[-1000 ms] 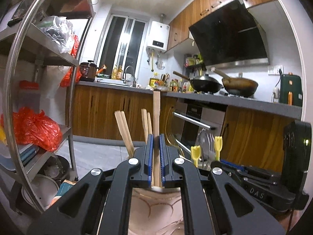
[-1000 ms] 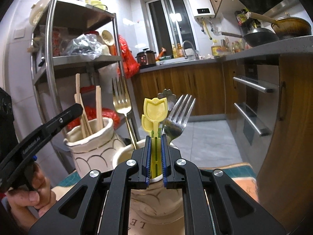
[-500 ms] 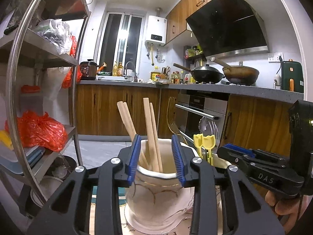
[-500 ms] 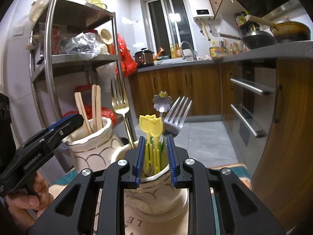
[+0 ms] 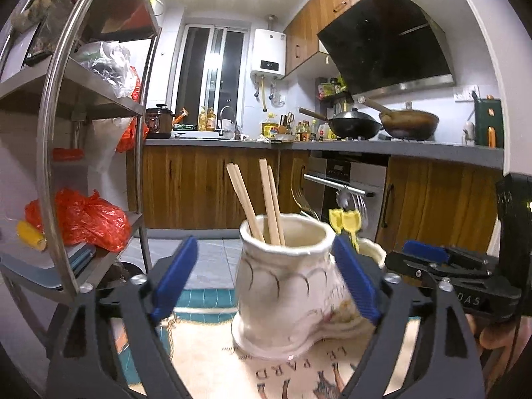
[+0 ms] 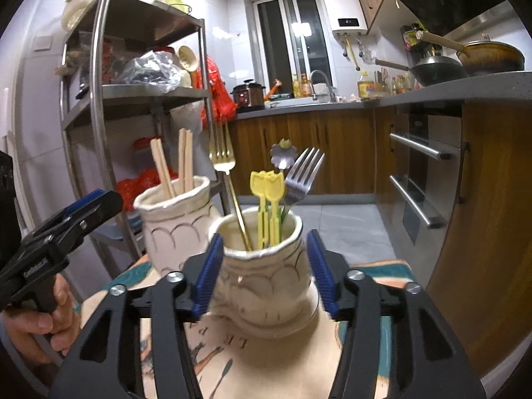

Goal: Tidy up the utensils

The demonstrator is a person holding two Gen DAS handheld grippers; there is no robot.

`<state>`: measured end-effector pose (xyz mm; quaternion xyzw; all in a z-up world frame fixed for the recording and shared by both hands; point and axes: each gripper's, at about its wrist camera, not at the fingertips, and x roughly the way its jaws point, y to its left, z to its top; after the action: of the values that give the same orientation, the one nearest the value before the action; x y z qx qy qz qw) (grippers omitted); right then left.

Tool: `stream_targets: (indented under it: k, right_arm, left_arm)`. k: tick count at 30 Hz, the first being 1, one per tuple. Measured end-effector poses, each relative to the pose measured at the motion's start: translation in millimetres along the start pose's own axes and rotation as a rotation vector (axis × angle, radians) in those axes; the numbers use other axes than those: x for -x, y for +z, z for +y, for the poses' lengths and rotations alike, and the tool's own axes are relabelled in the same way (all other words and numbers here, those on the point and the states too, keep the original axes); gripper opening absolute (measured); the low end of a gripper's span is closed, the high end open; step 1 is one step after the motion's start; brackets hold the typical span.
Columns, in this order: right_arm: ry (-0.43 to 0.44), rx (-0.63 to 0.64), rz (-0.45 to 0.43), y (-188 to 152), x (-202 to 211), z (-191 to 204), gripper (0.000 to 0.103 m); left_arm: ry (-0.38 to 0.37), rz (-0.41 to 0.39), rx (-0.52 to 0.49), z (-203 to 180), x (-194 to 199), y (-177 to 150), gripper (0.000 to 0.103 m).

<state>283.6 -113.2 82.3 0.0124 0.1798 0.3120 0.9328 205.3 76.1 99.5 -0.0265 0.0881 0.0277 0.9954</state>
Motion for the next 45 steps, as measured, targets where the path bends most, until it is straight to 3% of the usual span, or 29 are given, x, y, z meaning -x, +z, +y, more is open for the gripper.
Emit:
stream_targets:
  k: [2, 13, 24, 45]
  right_arm:
    - [0.0, 0.0, -0.005, -5.2, 6.7, 1.1, 0.072]
    - [-0.025, -0.001, -0.016, -25.5, 30.3, 1.7, 0.091]
    - [-0.042, 0.018, -0.031, -29.3, 40.7, 6.3, 0.096]
    - [-0.054, 0.051, -0.026, -31.3, 40.5, 11.5, 0.097]
  left_arm:
    - [0.004, -0.011, -0.018, -3.2, 8.2, -6.7, 0.098]
    - [0.01, 0.044, 0.027, -1.8, 24.0, -27.4, 0.098]
    - [0.063, 0.044, 0.028, -1.9, 27.0, -27.5, 0.098]
    - [0.073, 0.039, 0.019, -4.4, 31.2, -26.8, 0.098]
